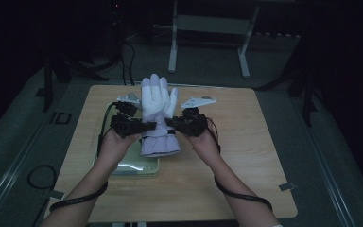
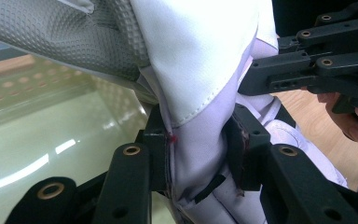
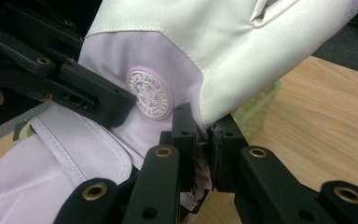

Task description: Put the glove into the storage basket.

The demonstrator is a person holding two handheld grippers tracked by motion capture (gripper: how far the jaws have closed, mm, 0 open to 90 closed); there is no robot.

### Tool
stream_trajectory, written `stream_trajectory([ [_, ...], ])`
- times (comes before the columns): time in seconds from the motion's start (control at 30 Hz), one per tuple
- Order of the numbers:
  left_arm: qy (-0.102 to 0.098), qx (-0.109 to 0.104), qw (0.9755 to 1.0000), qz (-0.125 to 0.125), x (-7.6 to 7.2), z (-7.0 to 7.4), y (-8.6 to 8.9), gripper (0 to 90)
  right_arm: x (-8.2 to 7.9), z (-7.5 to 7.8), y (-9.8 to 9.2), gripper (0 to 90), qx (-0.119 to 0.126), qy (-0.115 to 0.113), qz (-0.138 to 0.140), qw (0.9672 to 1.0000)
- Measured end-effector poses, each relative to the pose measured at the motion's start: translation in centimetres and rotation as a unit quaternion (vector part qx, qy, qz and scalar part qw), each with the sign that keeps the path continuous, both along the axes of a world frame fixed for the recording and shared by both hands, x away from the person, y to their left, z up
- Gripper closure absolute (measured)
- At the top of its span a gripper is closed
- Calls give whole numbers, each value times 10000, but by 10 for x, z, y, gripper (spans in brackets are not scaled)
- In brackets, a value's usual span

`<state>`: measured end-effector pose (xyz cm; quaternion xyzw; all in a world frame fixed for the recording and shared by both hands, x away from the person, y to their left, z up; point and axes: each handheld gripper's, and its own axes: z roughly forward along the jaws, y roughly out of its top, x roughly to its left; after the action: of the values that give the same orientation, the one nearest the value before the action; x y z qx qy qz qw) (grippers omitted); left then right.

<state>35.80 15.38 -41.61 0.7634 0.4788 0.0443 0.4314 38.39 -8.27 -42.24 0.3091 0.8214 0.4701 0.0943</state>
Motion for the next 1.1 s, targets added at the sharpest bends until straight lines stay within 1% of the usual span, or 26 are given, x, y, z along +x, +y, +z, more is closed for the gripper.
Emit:
stream_trajectory([
  [0.03,16,-8,10000,34,1,-3,10,650,1,-1,5,825,-7,-9,20,10000],
  [0.07,16,13,10000,50,1,-4,15,650,2,-3,15,824,-12,14,30,10000],
  [0.13,24,61,9999,81,1,-6,24,650,4,-6,26,824,-15,48,46,10000],
  [0.23,19,73,9999,142,1,-10,37,651,7,-11,40,825,61,121,46,9999],
  [0.3,62,63,9998,167,3,-15,45,651,8,-15,50,825,-4,95,60,9999],
  [0.43,119,32,9997,192,7,-27,57,651,13,-24,65,825,-86,166,66,9998],
  [0.47,168,7,9997,197,8,-31,60,651,14,-27,67,824,-98,206,53,9997],
  [0.6,299,0,9994,174,11,-47,66,651,15,-41,76,825,-205,270,10,9994],
  [0.67,421,-35,9989,212,13,-54,68,650,16,-49,79,824,-248,319,7,9992],
  [0.77,554,29,9982,246,14,-65,69,650,17,-60,84,825,-355,409,-31,9985],
  [0.87,736,125,9970,224,15,-74,69,650,15,-70,88,826,-469,498,-55,9976],
  [0.9,792,188,9965,199,14,-76,68,650,15,-73,90,825,-551,556,-42,9969],
  [0.93,818,207,9962,206,14,-78,67,650,14,-75,91,826,-622,621,-35,9961],
  [0.97,864,242,9958,182,13,-81,66,650,13,-78,91,827,-651,677,-43,9956],
  [1.0,905,242,9954,177,13,-83,65,650,13,-80,92,827,-696,742,-52,9948],
  [1.03,905,242,9954,177,13,-83,65,650,13,-80,92,827,-696,742,-52,9948],
  [1.07,961,162,9951,153,11,-87,65,650,12,-82,91,826,-732,773,-51,9943],
  [1.1,981,142,9950,133,11,-88,64,649,8,-82,88,825,-768,789,-49,9939],
])
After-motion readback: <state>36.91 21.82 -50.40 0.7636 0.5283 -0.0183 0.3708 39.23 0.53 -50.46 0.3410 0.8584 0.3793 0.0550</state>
